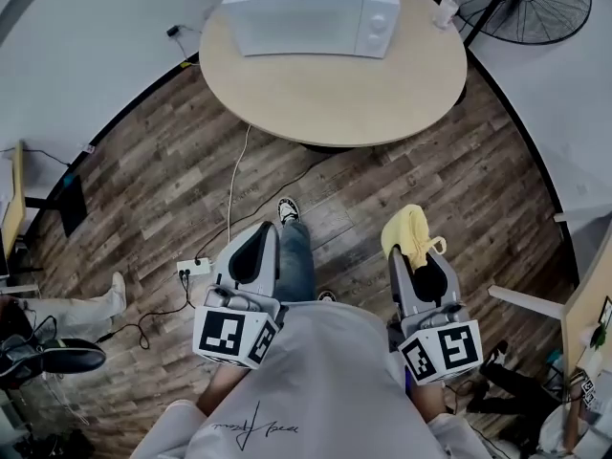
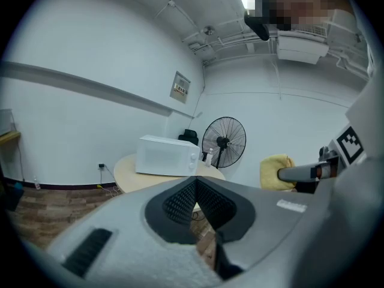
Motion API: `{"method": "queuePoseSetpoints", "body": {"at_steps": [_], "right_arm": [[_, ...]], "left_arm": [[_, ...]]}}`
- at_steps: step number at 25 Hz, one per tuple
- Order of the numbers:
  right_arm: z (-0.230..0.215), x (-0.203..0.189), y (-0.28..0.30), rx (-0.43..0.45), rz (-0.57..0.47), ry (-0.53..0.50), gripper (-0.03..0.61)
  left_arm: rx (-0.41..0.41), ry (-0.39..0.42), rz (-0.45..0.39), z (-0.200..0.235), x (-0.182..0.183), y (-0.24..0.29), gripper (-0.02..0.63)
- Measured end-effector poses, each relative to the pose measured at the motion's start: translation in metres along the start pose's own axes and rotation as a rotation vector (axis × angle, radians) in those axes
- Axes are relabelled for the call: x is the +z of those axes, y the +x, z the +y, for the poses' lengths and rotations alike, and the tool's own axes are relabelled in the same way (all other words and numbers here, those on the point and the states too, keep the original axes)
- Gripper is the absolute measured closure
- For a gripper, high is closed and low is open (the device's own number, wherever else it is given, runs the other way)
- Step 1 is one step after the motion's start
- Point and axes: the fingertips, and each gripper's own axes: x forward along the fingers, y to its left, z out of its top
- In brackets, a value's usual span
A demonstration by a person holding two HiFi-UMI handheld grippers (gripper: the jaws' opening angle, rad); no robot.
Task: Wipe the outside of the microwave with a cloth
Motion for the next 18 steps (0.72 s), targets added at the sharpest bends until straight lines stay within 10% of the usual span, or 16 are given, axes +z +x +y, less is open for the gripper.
{"method": "queuePoseSetpoints", "body": {"at_steps": [18], "right_arm": [[0.010, 0.101, 0.218, -0.025, -0.053, 0.006, 0.450]], "left_arm": [[-0.091, 0.060, -0.013, 0.145, 0.111, 0.157, 0.623]]}}
